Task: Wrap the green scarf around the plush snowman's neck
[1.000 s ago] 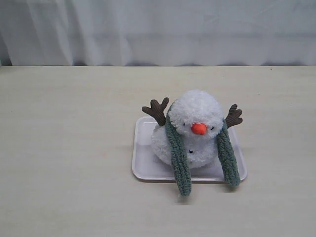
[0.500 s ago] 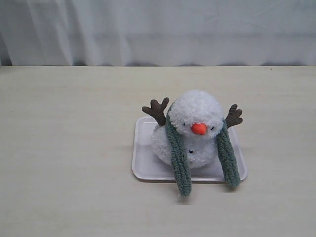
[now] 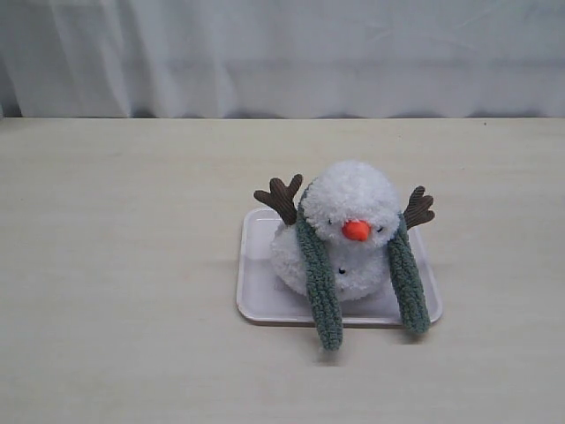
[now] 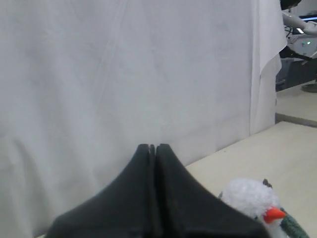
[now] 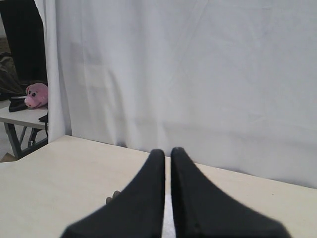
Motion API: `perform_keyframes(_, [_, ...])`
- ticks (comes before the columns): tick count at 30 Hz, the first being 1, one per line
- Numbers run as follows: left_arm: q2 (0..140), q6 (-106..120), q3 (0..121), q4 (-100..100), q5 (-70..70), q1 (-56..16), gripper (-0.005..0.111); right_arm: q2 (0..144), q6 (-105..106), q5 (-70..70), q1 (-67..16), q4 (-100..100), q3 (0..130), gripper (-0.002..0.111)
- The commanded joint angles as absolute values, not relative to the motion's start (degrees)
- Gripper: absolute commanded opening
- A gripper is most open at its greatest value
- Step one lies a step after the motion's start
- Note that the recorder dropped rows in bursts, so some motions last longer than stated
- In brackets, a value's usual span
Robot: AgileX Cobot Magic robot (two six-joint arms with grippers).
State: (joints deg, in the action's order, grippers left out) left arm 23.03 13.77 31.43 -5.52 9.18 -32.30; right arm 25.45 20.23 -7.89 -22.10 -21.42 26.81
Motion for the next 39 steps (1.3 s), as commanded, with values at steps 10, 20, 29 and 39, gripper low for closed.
perform_keyframes(10, [13.2,9.0,25.8,-6.5,12.5,-15.5,0.0,25.2,20.1,-8.0,-22.1,-20.9,27.3,0.004])
perform_keyframes(20, [4.7,8.6,21.1,-6.5,12.1,-3.4,0.0,25.2,20.1,-8.0,-22.1,-20.9,27.3,0.004])
perform_keyframes(29, [0.0,8.5,16.1,-5.2,11.6,0.6,0.0,25.2,20.1,-8.0,-22.1,-20.9,27.3,0.004])
perform_keyframes(39, [0.0,8.5,10.6,-5.1,9.9,0.8,0.0,25.2,20.1,-7.8,-22.1,-20.9,27.3,0.004])
